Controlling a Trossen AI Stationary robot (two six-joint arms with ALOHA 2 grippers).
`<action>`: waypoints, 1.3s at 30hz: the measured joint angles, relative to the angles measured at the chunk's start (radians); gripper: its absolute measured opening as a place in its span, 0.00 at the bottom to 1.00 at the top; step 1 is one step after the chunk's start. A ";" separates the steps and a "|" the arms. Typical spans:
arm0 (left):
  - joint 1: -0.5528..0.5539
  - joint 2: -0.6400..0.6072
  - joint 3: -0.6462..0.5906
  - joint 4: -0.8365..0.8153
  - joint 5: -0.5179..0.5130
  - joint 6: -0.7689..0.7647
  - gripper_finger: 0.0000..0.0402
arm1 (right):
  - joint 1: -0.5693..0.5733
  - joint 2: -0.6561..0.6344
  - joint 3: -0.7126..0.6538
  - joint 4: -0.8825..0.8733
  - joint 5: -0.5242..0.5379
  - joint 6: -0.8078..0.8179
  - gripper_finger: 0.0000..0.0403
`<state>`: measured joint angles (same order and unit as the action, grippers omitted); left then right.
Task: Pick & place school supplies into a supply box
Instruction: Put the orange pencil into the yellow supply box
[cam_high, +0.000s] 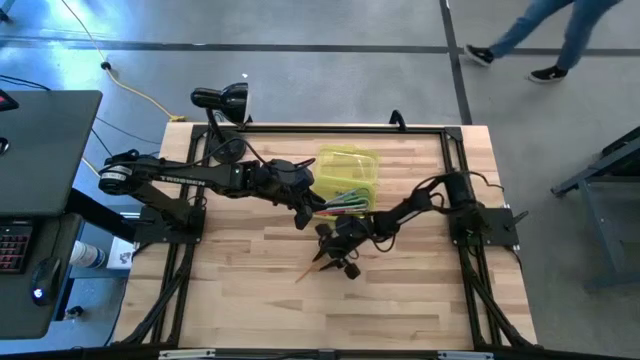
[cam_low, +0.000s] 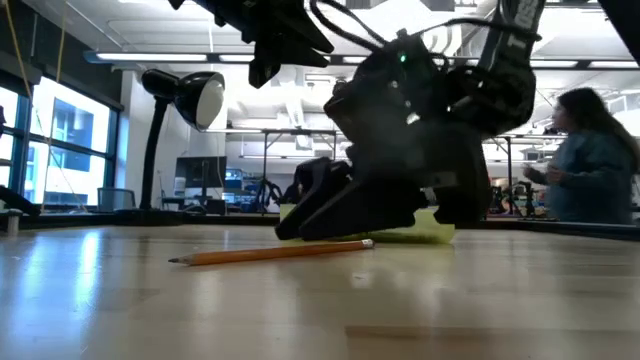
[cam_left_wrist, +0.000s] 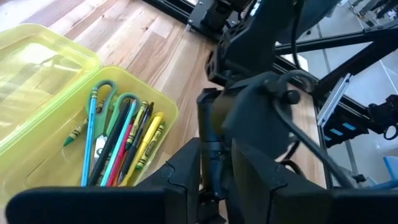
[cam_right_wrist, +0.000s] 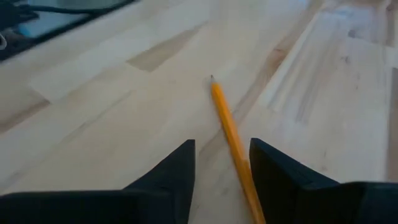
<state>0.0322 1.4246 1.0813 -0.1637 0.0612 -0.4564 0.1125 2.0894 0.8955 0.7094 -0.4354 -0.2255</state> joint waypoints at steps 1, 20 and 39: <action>0.000 0.000 0.000 0.000 0.000 0.000 0.30 | -0.005 0.012 0.000 0.022 -0.015 0.005 0.32; 0.000 0.000 0.000 -0.014 0.000 0.003 0.30 | -0.007 0.157 0.003 0.097 -0.068 0.013 0.29; 0.000 0.000 0.000 -0.020 0.000 -0.012 0.30 | 0.076 0.160 -0.003 0.142 0.159 0.065 0.03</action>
<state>0.0319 1.4246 1.0813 -0.1837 0.0609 -0.4685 0.1888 2.2498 0.8930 0.8519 -0.2764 -0.1607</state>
